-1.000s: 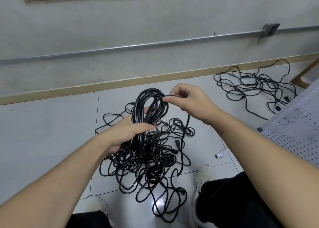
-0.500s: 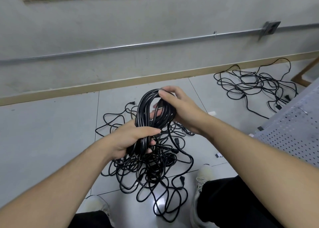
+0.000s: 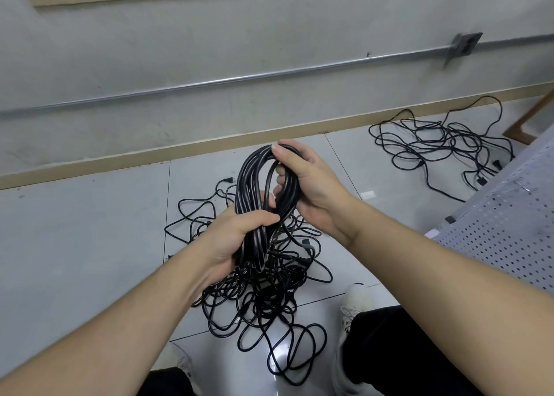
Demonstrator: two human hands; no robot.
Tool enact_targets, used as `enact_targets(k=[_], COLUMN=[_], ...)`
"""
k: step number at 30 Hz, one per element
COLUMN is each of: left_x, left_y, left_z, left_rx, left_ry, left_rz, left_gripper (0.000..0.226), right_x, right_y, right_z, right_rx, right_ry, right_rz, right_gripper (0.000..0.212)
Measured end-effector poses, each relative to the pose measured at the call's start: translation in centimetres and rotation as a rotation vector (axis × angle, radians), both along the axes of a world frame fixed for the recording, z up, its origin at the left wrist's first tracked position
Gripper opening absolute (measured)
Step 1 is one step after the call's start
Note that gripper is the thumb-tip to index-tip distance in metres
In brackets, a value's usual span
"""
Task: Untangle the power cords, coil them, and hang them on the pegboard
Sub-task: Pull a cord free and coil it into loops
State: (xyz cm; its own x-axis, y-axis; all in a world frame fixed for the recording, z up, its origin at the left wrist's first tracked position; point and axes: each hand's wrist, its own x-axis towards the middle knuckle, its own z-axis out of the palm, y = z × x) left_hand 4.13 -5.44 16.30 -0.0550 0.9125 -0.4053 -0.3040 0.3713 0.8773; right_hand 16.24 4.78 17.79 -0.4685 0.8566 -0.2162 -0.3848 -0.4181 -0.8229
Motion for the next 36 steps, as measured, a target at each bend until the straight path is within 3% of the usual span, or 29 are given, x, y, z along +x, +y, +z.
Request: enact_targets(k=[3, 12, 15, 18, 22, 25, 27, 32, 36], left_x=[-0.6, -1.1, -1.0, -1.2, -2.6, -3.9, -4.7, -5.4, -5.4], left_y=[0.3, -0.2, -0.3, -0.1, 0.6, 1.0, 1.3, 1.3, 1.0], left_z=[0.5, 0.8, 0.6, 0.4, 0.9, 1.1, 1.0, 0.3, 0.2], left_rx=[-0.032, 0.006, 0.022, 0.076, 0.143, 0.132, 0.105, 0.057, -0.024], left_ry=[0.029, -0.240, -0.231, -0.237, -0.224, -0.108, 0.000, 0.245, 0.320], left_rz=[-0.082, -0.182, -0.146, -0.112, 0.019, 0.159, 0.222, 0.140, -0.069], left_gripper=[0.017, 0.030, 0.024, 0.026, 0.028, 0.027, 0.027, 0.017, 0.047], right_x=[0.5, -0.7, -1.0, -0.8, 0.4, 1.0, 0.9, 1.1, 1.7], right_y=[0.1, -0.2, -0.6, -0.8, -1.5, -2.3, -2.4, -1.6, -1.5], right_z=[-0.3, -0.6, -0.8, -1.5, -2.3, -2.5, -2.5, -0.9, 0.7], right_rx=[-0.012, 0.029, 0.015, 0.082, 0.013, 0.277, 0.569, 1.016, 1.244], right_ry=[0.001, 0.021, 0.058, -0.092, -0.331, -0.626, -0.793, -1.079, -1.264], right_rz=[0.000, 0.013, 0.025, 0.249, 0.657, 0.848, 0.783, 0.692, 0.521], right_gripper=[0.022, 0.018, 0.033, 0.064, 0.077, 0.049, 0.033, 0.025, 0.030])
